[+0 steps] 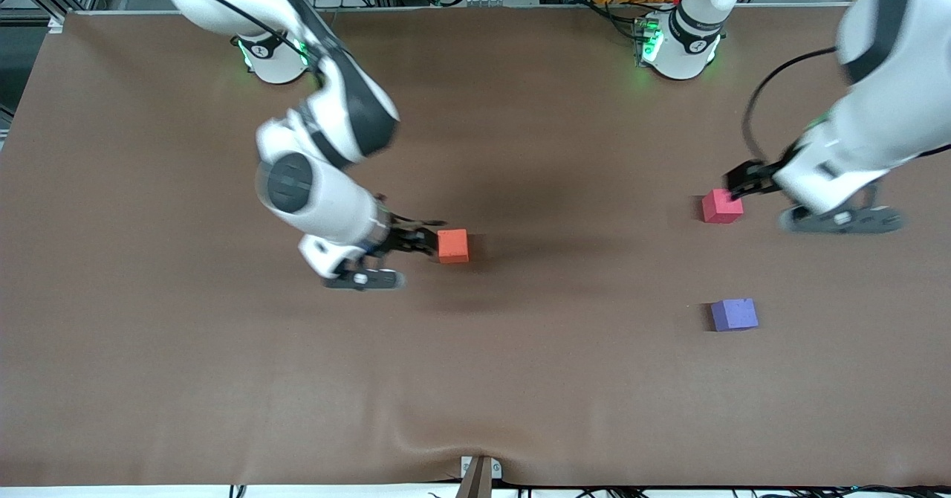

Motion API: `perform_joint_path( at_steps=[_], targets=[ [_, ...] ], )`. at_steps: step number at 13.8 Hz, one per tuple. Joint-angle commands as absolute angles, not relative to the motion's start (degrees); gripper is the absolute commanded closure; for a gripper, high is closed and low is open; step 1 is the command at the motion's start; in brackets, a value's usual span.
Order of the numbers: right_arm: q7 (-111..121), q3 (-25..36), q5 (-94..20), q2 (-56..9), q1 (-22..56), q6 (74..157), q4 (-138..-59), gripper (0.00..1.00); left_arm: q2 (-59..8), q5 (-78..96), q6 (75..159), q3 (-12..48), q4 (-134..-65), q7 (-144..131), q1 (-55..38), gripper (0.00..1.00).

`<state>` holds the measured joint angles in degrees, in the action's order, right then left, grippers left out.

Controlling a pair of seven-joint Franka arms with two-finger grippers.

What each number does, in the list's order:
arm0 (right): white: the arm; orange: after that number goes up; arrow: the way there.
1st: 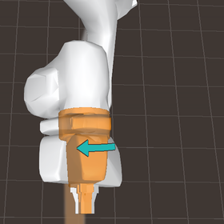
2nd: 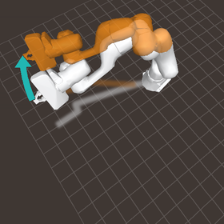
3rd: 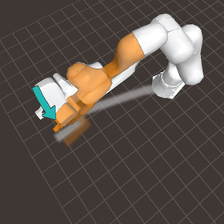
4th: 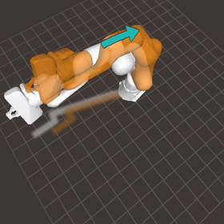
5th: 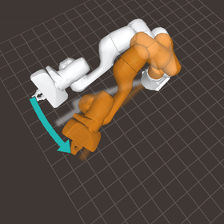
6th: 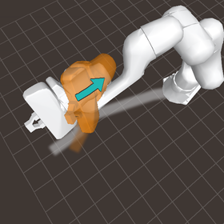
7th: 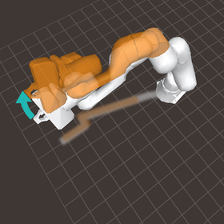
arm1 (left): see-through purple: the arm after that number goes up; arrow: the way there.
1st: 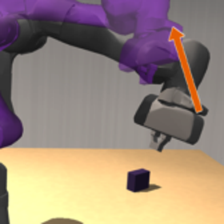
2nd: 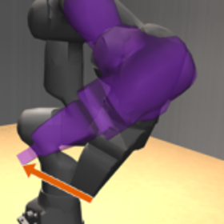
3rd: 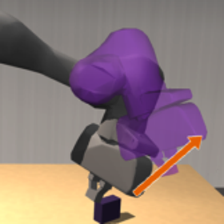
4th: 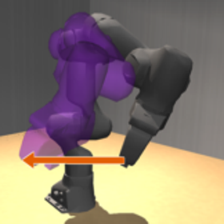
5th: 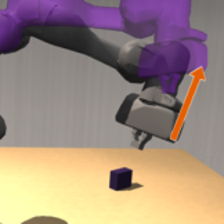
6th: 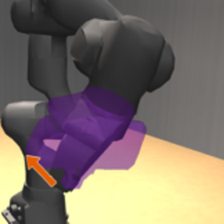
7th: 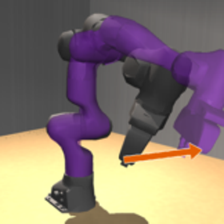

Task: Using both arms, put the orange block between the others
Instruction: 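Set the orange cube down mid-table while the left gripper reaches it, then grasp the orange cube with the left gripper while the right gripper withdraws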

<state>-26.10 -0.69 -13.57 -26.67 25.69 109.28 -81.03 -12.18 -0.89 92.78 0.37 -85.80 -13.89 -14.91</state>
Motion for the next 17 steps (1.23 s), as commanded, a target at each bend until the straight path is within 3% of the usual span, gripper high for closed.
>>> perform_joint_path(
  at_steps=[1, 5, 8, 11, 17],
  targets=[
    [-25.4, -1.58, -12.13, -19.1, 21.28, 102.42, -83.06, 0.0, -22.65, -1.32, 93.85, 0.09, -74.91, -24.04, -21.34, 0.0],
    [-18.4, -1.67, -11.25, -11.27, 12.42, 91.44, -83.06, 0.0, -30.3, 3.76, 106.76, 0.26, -73.92, -32.07, -27.14, 0.0],
    [-11.36, -1.76, -9.86, -8.09, 5.55, 85.09, -82.18, 0.0, -37.15, 4.22, 110.65, 0.26, -69.98, -35.57, -32.15, 0.0],
    [-7.22, -1.85, -2.3, -6.16, 2.3, 83.5, -80.86, 0.0, -42.26, 4.22, 117.75, 0.26, -67.59, -44.9, -37.25, 0.0],
    [0.42, -1.23, -0.44, -5.1, -5.09, 82.44, -80.07, 0.0, -50.53, 4.22, 128.13, 0.0, -67.41, -51.94, -44.46, 0.0]
  ],
)
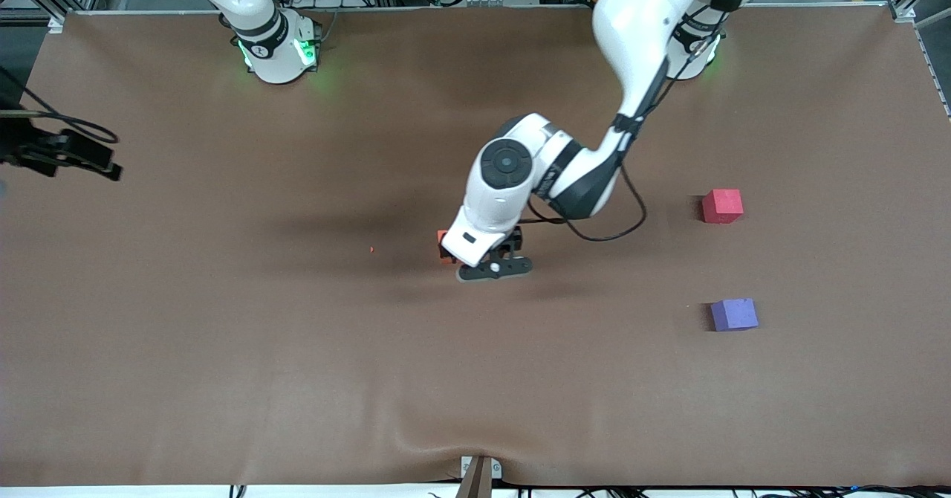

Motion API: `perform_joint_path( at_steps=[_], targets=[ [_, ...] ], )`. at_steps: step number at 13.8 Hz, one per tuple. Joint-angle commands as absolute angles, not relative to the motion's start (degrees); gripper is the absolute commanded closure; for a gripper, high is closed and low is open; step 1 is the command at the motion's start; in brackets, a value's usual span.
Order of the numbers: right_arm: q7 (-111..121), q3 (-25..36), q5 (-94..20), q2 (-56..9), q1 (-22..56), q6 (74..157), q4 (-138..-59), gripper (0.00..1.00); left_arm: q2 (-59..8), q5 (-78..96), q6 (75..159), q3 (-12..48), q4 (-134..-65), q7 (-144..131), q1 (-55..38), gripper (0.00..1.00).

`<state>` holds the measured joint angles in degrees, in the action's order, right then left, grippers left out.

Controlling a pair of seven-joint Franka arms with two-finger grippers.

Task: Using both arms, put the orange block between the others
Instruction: 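Grasp the orange cube with the left gripper while the right gripper withdraws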

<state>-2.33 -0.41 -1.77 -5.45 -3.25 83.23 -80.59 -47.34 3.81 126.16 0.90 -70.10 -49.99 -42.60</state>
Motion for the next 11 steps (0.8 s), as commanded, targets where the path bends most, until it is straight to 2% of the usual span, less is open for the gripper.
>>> perform_joint_path(
  at_steps=[1, 11],
  targets=[
    [0.53, -1.23, -0.27, -5.1, -5.27, 82.44, -80.07, 0.0, -51.67, 4.22, 129.19, 0.09, -67.41, -52.55, -44.91, 0.0],
    [-1.58, -0.18, -1.14, -5.71, -4.57, 82.35, -81.03, 0.0, -55.45, 4.22, 131.48, -0.7, -67.5, -53.96, -48.25, 0.0]
  ],
)
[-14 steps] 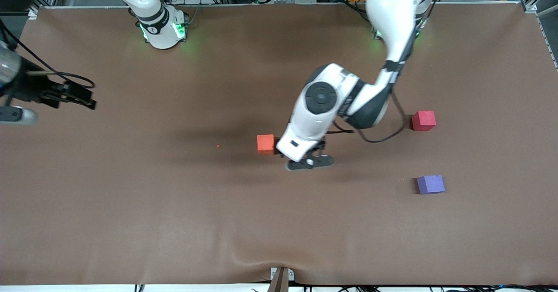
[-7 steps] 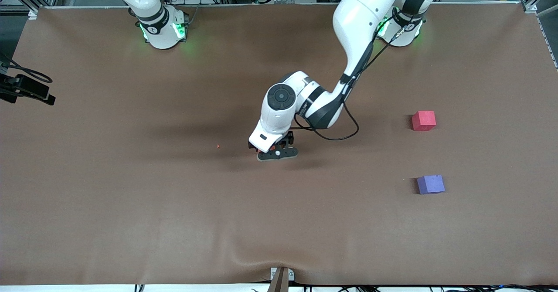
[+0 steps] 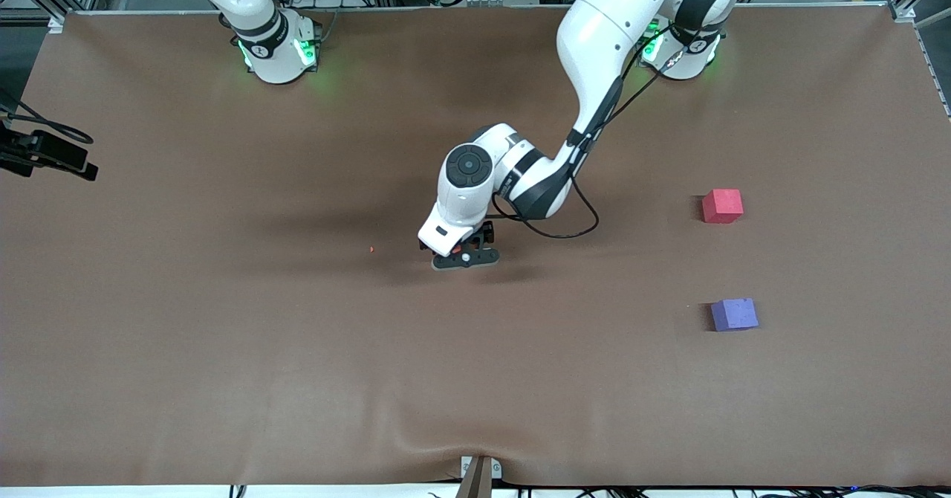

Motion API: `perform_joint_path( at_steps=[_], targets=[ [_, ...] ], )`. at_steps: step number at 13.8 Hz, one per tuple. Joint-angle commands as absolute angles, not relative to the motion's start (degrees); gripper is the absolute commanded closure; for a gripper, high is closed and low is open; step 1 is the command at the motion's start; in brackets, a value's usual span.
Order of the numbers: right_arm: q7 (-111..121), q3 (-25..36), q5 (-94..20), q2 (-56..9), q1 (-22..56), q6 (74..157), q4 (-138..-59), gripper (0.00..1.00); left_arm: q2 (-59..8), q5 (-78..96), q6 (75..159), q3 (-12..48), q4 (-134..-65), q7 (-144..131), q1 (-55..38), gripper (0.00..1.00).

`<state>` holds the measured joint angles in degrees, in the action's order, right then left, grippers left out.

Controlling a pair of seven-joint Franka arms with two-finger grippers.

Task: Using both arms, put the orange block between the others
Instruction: 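Grasp the orange cube with the left gripper while the right gripper withdraws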

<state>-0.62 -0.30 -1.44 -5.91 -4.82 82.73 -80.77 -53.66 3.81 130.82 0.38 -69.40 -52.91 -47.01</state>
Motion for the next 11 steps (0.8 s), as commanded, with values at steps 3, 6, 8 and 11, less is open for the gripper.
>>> perform_joint_path(
  at_steps=[3, 6, 8, 11],
  targets=[
    [-3.51, 0.26, -1.32, -5.8, -3.87, 82.27, -82.17, 0.0, -55.9, 4.13, 131.66, -0.62, -67.76, -53.88, -48.43, 0.01],
    [-4.13, 0.35, -0.62, -5.63, -2.73, 77.19, -81.83, 0.0, -55.99, 4.04, 131.66, -0.62, -68.38, -53.79, -48.52, 0.56],
    [-3.96, 0.44, -0.35, -5.54, -2.46, 76.55, -81.83, 0.0, -55.29, 3.7, 131.22, -0.7, -69.08, -53.79, -48.52, 0.93],
    [-3.52, 2.98, -0.44, -5.62, -1.76, 76.64, -81.83, 0.0, -52.39, 1.24, 126.41, -1.31, -69.34, -53.35, -47.2, 1.0]
  ],
)
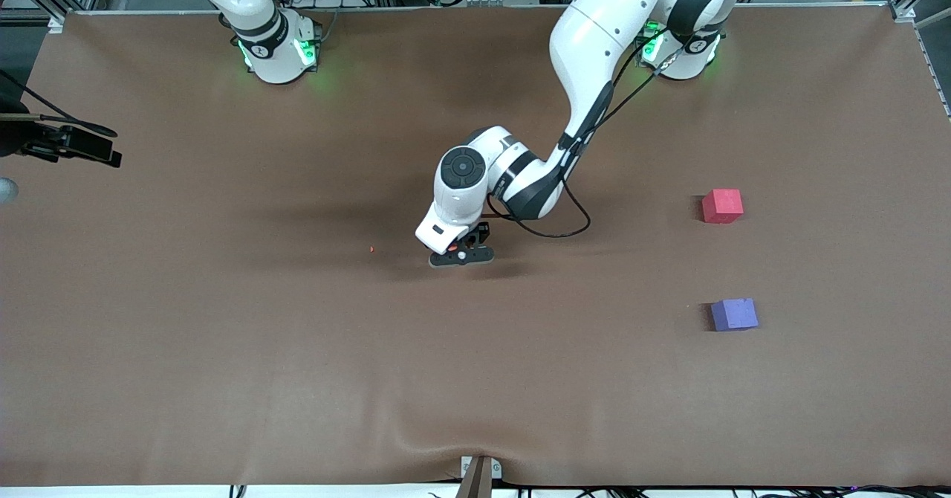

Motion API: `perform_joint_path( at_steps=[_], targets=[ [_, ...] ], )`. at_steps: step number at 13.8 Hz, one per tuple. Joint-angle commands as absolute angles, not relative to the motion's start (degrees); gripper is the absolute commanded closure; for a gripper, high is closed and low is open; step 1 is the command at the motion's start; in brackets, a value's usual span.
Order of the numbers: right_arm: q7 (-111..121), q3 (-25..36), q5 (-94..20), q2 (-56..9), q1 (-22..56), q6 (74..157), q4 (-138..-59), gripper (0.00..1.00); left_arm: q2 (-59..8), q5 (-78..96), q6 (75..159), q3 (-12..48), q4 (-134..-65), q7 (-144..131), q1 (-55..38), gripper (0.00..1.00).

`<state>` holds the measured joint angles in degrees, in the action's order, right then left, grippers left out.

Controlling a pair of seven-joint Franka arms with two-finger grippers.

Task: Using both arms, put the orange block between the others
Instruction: 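Grasp the orange cube with the left gripper while the right gripper withdraws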

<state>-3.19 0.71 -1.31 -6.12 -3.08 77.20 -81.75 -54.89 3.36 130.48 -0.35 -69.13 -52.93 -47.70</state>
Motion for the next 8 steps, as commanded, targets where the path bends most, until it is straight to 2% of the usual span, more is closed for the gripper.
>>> perform_joint_path(
  at_steps=[1, 5, 8],
  targets=[
    [-3.34, 3.51, -0.53, -5.62, -1.58, 76.64, -81.83, 0.0, -50.21, 0.36, 123.6, -1.67, -69.43, -53.35, -46.24, 1.0],
    [-3.43, 3.69, -0.44, -5.62, -1.41, 76.64, -81.74, 0.0, -41.59, -1.22, 110.16, -1.76, -69.96, -52.12, -41.23, 1.0],
    [-3.34, 3.69, -0.61, -5.63, -1.49, 76.55, -81.74, 0.0, -34.65, -2.99, 105.83, -1.5, -72.93, -48.19, -35.27, 1.0]
  ],
)
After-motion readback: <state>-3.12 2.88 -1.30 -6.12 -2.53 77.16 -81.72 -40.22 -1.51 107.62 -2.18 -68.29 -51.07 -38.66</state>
